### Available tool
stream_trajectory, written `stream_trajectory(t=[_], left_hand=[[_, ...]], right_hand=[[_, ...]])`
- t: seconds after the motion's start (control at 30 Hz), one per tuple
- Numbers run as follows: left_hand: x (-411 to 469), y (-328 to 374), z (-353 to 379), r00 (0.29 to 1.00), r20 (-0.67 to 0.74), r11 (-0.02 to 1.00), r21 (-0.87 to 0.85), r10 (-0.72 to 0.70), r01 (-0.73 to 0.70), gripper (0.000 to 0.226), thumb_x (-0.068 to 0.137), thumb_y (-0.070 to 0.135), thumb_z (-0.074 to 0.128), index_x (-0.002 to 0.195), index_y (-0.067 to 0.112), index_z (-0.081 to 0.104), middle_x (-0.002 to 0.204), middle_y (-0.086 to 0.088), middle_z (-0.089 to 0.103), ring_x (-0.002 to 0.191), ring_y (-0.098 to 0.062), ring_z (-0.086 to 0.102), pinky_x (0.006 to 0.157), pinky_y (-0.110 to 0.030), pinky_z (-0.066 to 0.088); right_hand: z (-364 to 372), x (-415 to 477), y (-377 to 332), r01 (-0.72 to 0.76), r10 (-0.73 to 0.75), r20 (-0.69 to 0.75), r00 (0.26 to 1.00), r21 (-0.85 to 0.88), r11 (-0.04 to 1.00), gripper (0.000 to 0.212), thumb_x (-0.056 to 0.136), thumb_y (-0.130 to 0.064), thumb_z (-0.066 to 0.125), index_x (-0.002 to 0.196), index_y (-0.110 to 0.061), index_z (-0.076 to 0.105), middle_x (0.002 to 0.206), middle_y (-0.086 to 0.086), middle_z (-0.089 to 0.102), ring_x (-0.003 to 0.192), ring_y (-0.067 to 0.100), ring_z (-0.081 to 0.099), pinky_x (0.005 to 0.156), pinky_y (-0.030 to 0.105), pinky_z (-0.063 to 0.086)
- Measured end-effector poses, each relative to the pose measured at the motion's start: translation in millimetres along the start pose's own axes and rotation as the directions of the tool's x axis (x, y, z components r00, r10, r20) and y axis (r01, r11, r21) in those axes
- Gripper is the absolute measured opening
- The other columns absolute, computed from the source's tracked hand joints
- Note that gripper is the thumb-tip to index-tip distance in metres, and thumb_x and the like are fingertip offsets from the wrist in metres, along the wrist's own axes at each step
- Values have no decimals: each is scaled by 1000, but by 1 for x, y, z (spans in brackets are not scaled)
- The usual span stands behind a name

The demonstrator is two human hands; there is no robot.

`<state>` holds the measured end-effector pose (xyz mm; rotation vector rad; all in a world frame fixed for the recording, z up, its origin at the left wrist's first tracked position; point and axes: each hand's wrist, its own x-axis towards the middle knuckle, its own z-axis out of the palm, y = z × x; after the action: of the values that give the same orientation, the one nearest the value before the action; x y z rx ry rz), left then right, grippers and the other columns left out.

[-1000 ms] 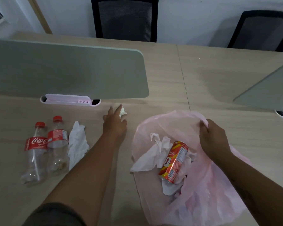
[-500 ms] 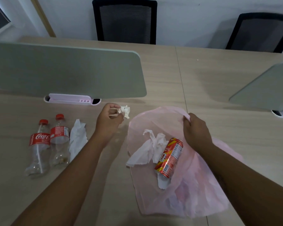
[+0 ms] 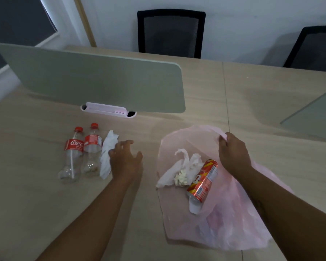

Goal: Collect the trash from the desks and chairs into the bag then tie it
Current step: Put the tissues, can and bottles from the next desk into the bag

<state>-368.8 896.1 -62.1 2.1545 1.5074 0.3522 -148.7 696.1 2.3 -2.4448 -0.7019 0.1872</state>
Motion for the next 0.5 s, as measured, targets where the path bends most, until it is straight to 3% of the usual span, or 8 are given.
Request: stream_trajectory(t=[0.07, 0.13, 0.23, 0.37, 0.43, 0.5], left_hand=[[18, -38, -8, 998, -13, 981, 185, -64, 65, 62, 87, 38, 68, 145, 28, 46, 154, -14, 38, 132, -45, 38, 105, -50, 40], [29, -67, -8, 996, 12, 943, 323, -88, 80, 68, 88, 40, 68, 149, 26, 41, 150, -20, 40, 131, -47, 40, 106, -52, 38], [37, -92, 4, 999, 33, 906, 422, -38, 21, 55, 90, 33, 66, 141, 19, 49, 139, -21, 51, 126, -45, 46, 100, -50, 41], [37, -109, 18, 997, 75, 968, 250, -6, -13, 16, 91, 11, 56, 103, 10, 66, 109, -20, 66, 99, -40, 61, 77, -42, 49], [35, -99, 14, 995, 96, 1000, 9, -18, 18, 15, 86, 15, 52, 87, 11, 67, 99, -11, 70, 90, -32, 63, 72, -34, 43], [27, -70, 7, 988, 115, 985, -149, 104, -87, 27, 78, 18, 46, 88, 9, 70, 96, -5, 68, 90, -26, 63, 74, -30, 40]], right_hand=[[4, -5, 1, 8, -8, 6, 1000, -15, 1000, 30, 101, -29, 37, 93, -9, 57, 77, 7, 60, 70, 25, 59, 64, 34, 47], [8, -8, 2, 7, -6, 20, 1000, -43, 999, 29, 102, -30, 36, 96, -10, 57, 78, 6, 60, 70, 23, 59, 66, 35, 50], [11, -8, 1, 2, 0, 21, 1000, -68, 998, 29, 102, -29, 37, 99, -10, 57, 79, 5, 60, 69, 21, 59, 64, 32, 48], [12, -11, -2, 10, -9, 14, 1000, -99, 995, 27, 102, -29, 37, 102, -11, 57, 82, 4, 60, 70, 20, 59, 64, 32, 49], [12, -13, -4, 22, -21, 7, 1000, -119, 993, 26, 102, -30, 37, 103, -11, 56, 83, 5, 61, 72, 22, 60, 66, 34, 52], [10, -14, -6, 38, -38, 0, 999, -130, 991, 25, 102, -28, 37, 102, -12, 56, 83, 5, 61, 72, 24, 60, 65, 33, 49]])
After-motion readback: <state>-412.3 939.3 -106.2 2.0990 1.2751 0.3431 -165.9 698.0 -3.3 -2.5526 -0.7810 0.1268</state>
